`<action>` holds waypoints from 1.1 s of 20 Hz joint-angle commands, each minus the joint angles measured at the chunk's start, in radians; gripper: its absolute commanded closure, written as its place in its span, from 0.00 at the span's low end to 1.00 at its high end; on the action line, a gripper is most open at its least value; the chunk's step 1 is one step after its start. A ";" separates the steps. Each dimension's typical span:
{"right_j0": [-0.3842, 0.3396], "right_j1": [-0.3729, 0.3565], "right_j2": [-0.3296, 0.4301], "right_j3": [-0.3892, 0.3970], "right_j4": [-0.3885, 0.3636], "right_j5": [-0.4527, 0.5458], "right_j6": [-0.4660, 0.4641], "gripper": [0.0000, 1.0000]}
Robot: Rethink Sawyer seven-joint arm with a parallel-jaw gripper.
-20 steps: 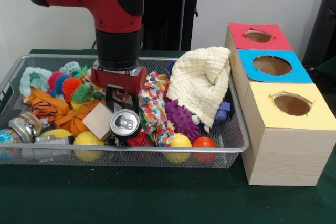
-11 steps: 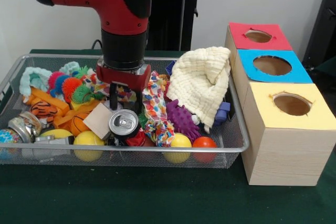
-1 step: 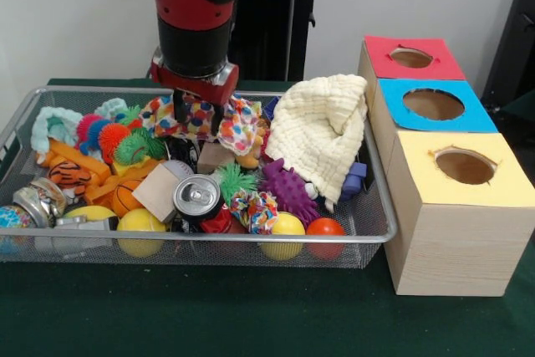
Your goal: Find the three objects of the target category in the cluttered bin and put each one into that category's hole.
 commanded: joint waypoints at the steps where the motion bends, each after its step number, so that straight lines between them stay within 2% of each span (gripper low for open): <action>1: -0.033 0.034 0.063 0.099 0.026 0.045 -0.092 0.00; 4: -0.049 0.060 0.076 0.138 0.038 -0.024 -0.063 0.00; 13: -0.089 0.058 0.109 0.259 0.048 -0.234 0.019 0.00; 17: -0.072 0.019 0.082 0.289 0.035 -0.259 0.042 0.00; 22: -0.072 0.026 0.070 0.338 0.018 -0.414 0.085 0.00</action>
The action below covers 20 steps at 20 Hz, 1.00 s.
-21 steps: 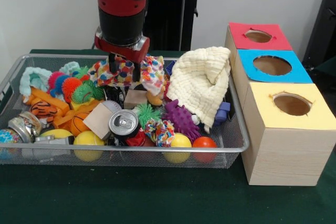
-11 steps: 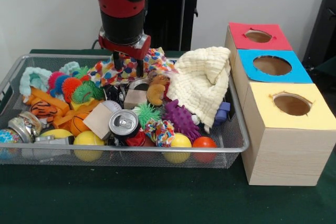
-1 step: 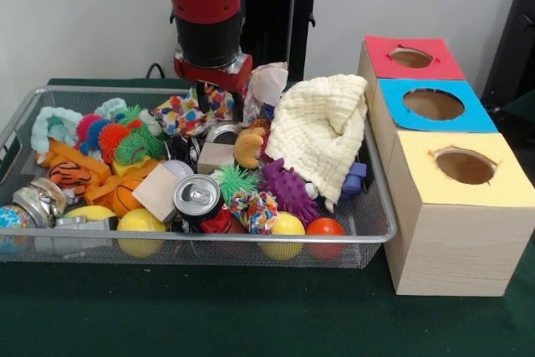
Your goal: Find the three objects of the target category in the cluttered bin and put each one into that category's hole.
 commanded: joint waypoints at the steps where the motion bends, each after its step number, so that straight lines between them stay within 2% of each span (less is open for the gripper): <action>1: -0.002 0.018 0.050 0.117 0.002 -0.189 0.096 0.00; 4: 0.018 0.018 0.025 0.134 -0.012 -0.272 0.125 0.00; 9: 0.099 -0.003 -0.050 0.125 -0.039 -0.298 0.126 0.00; 10: 0.116 -0.006 -0.070 0.129 -0.033 -0.314 0.117 1.00; 15: 0.112 -0.016 -0.063 0.147 -0.028 -0.347 0.102 1.00; 19: 0.057 -0.034 0.001 0.131 -0.005 -0.316 0.047 1.00; 20: 0.036 -0.058 0.025 0.149 -0.001 -0.322 0.041 1.00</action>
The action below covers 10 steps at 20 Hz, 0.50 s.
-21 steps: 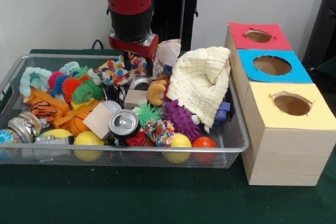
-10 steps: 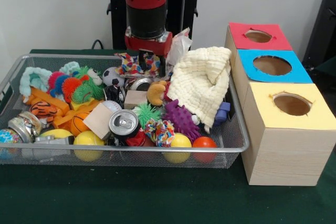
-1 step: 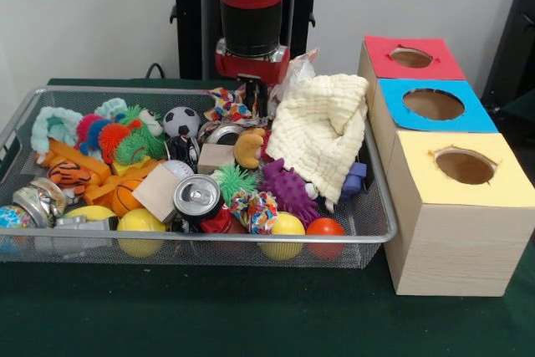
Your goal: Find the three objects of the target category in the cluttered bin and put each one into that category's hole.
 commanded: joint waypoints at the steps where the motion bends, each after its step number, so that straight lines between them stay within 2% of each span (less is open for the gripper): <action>1: -0.079 -0.059 0.108 0.033 0.007 -0.062 0.036 1.00; 3: -0.121 -0.099 0.162 0.062 0.022 -0.062 0.023 1.00; 6: -0.212 -0.153 0.293 0.125 0.058 -0.075 0.022 1.00; 10: -0.276 -0.196 0.400 0.171 0.077 -0.126 0.059 1.00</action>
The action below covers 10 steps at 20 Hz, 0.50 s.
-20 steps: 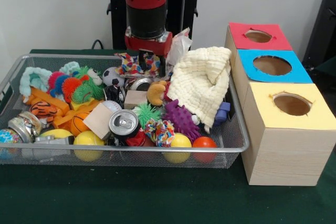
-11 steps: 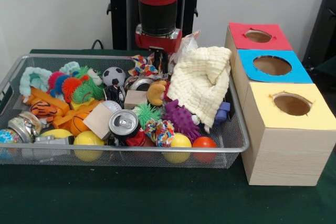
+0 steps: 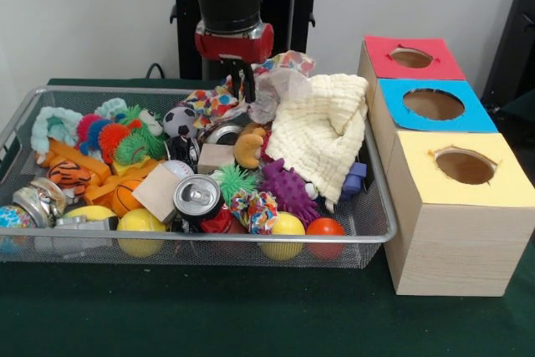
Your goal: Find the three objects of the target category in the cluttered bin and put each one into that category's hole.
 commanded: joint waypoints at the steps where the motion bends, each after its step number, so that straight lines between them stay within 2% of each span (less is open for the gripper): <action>1: -0.085 -0.113 0.251 0.084 0.070 -0.106 0.059 1.00; 6: -0.089 -0.235 0.292 0.098 0.121 0.008 0.033 1.00; 10: -0.103 -0.308 0.332 0.117 0.174 0.063 0.016 1.00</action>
